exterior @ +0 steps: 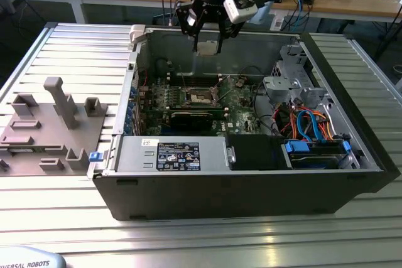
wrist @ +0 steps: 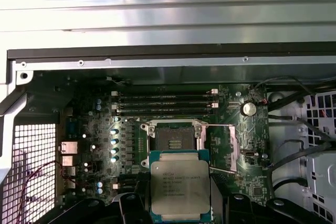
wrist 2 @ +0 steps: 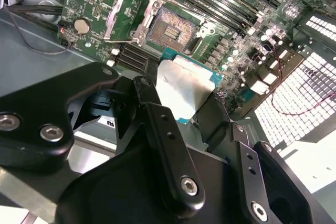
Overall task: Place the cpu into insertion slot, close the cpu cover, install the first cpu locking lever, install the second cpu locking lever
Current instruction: 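Place the cpu into insertion slot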
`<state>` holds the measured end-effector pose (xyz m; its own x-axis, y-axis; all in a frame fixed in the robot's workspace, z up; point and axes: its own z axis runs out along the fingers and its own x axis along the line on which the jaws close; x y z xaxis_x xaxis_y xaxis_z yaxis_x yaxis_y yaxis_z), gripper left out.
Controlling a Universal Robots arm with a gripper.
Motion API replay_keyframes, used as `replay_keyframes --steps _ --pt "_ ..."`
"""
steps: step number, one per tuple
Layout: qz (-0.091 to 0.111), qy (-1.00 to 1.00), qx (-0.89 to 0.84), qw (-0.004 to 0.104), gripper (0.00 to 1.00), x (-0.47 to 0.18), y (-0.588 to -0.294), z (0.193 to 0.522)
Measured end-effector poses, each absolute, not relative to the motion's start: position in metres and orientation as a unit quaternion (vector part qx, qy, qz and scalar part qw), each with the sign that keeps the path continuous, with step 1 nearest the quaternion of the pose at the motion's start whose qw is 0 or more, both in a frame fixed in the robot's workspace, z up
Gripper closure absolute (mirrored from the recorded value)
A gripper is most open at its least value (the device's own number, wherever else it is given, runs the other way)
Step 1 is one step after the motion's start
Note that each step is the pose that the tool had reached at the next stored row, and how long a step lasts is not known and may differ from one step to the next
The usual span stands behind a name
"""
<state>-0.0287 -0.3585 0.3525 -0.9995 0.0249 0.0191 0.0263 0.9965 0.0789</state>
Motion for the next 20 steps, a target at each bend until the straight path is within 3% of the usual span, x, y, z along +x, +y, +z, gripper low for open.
replay_keyframes --steps 20 --pt "-0.040 -0.999 -0.013 0.009 0.46 -0.0287 -0.3585 0.3472"
